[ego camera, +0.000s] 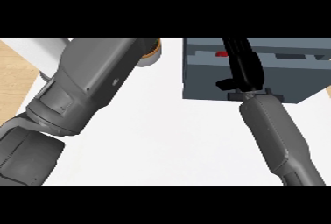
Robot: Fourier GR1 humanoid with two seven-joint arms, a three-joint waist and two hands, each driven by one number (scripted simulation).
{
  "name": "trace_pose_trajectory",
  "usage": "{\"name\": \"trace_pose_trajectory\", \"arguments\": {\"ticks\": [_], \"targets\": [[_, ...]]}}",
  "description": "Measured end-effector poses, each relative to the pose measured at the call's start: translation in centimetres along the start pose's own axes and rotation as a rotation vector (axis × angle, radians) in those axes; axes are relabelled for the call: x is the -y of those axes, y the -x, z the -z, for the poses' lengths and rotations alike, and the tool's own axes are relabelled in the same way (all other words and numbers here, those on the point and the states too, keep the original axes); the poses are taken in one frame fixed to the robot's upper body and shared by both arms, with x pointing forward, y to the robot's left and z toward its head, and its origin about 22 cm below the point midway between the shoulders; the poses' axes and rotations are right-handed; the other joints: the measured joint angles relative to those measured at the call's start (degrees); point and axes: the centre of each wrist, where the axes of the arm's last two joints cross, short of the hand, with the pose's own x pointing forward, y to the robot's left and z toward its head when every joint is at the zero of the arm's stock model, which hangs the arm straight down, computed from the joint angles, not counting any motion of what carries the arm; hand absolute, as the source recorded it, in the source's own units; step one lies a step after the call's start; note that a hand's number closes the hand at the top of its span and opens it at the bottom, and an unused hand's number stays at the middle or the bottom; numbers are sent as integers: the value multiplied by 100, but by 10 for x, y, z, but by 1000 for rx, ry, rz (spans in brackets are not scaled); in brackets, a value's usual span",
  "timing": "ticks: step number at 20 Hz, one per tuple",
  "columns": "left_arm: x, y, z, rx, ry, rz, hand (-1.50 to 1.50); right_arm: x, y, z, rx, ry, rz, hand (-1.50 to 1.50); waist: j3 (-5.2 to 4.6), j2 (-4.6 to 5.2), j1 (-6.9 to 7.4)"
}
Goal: Pick up the can, place it into the drawer and close the drawer
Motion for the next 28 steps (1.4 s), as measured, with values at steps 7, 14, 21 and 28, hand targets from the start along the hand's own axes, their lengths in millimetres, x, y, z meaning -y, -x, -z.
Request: {"name": "trace_pose_trajectory", "arguments": {"ticks": [7, 14, 21, 28], "targets": [[-19, 2, 2, -11, 5, 3, -150, -4, -3, 32, -29, 85, -47, -150, -2, -7, 150], [-40, 8, 0, -19, 14, 5, -150, 6, 0, 57, -37, 97, -93, -150, -3, 14, 280], [-61, 14, -3, -21, 21, 8, -150, 11, -1, 69, -30, 73, -102, -150, 21, 60, 321], [-80, 17, -8, -28, 33, 0, -150, 20, -6, 80, 3, 71, 6, -150, 31, 44, 298]]}}
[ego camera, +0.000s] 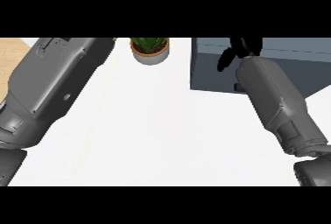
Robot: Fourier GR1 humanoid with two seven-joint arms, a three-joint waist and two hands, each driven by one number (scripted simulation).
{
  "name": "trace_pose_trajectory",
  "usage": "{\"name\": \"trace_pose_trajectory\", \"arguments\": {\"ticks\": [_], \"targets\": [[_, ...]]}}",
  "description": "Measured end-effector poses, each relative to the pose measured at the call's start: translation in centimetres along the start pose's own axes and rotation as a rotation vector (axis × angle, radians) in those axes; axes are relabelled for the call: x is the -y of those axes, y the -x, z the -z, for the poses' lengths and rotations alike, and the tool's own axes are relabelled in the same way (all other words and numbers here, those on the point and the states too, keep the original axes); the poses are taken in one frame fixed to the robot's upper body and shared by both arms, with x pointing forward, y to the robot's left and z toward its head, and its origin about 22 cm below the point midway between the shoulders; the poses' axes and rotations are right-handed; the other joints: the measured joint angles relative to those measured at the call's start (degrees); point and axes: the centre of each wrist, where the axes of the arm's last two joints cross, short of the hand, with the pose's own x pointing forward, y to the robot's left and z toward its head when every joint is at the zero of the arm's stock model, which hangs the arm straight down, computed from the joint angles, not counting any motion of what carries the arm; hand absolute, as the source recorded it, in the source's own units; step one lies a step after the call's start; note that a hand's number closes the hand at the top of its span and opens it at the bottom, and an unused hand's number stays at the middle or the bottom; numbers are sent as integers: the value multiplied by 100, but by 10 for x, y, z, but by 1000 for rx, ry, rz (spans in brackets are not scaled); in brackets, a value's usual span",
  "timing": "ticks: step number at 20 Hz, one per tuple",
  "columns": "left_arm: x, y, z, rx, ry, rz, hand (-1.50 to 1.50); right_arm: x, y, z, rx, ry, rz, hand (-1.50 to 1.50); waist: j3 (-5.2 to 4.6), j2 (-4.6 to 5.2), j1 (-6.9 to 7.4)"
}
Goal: Pick up the can, place it into the drawer and close the drawer
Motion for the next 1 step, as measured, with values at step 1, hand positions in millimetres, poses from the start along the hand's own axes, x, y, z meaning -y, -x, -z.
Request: {"name": "trace_pose_trajectory", "arguments": {"ticks": [1], "targets": [[0, 4, -2, -1, 2, 2, -150, 5, 0, 4, 2, 14, 21, -150, -15, -25, 4]]}}
